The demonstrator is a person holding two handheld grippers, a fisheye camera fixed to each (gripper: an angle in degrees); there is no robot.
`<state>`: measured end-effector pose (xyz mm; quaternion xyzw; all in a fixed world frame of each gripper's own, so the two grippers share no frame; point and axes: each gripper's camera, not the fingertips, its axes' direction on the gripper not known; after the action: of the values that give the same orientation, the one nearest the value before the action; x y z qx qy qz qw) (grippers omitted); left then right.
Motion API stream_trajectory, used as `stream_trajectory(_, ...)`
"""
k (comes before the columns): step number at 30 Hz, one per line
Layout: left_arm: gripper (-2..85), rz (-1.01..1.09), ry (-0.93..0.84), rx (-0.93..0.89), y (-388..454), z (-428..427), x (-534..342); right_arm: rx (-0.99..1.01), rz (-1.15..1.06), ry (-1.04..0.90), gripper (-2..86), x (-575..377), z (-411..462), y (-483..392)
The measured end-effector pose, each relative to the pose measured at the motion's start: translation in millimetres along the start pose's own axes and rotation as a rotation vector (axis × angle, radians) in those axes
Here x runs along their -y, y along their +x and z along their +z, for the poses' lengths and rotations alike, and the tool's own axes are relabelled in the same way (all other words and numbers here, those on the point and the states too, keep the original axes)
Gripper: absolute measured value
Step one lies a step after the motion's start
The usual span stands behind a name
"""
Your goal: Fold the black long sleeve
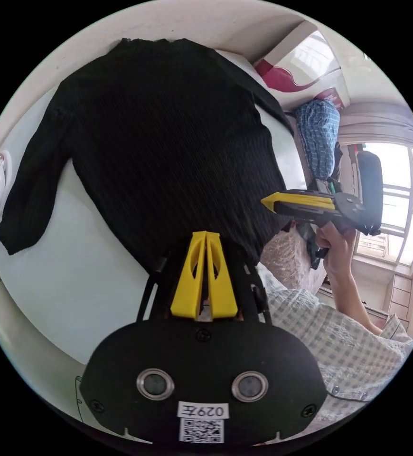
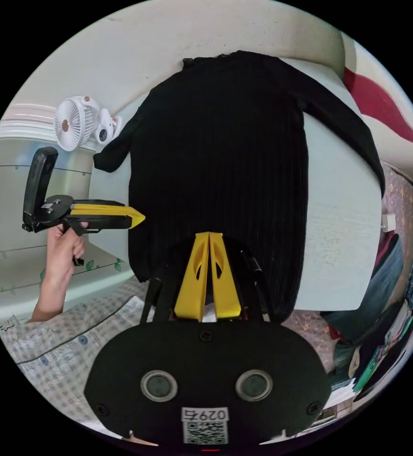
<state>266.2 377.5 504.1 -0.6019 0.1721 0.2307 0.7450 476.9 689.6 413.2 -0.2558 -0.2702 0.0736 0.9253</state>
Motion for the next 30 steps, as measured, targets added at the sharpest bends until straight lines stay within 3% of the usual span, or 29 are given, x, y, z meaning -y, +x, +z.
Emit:
stream_trajectory(5,-1.0,0.033,-0.097,0.112,2,35,16,0.005,0.044,-0.076,-0.6,-28,-20,56)
stream_trajectory(12,-1.0,0.03,-0.139,0.197,13,52,7,0.325,0.136,-0.108,-0.4,-74,-81,156)
stream_trajectory(14,-1.0,0.03,-0.161,0.202,14,56,10,0.438,0.182,0.005,-0.2,-89,-117,200)
stream_trajectory(17,-1.0,0.014,-0.213,0.204,16,64,22,0.665,0.383,0.335,0.2,-124,-191,301)
stream_trajectory(19,-1.0,-0.015,-0.274,0.218,18,71,35,0.651,0.525,0.525,1.3,-151,-241,372)
stream_trajectory(21,-1.0,-0.033,-0.317,0.237,21,77,44,0.625,0.63,0.566,3.4,-161,-265,418)
stream_trajectory(25,-1.0,-0.07,-0.385,0.295,31,90,58,0.784,0.782,0.395,10.4,-147,-272,506)
stream_trajectory(28,-1.0,-0.1,-0.414,0.333,36,98,64,0.995,0.897,0.404,11.6,-147,-266,546)
stream_trajectory(30,-1.0,-0.121,-0.426,0.356,40,102,67,1.03,0.932,0.365,10.9,-142,-265,561)
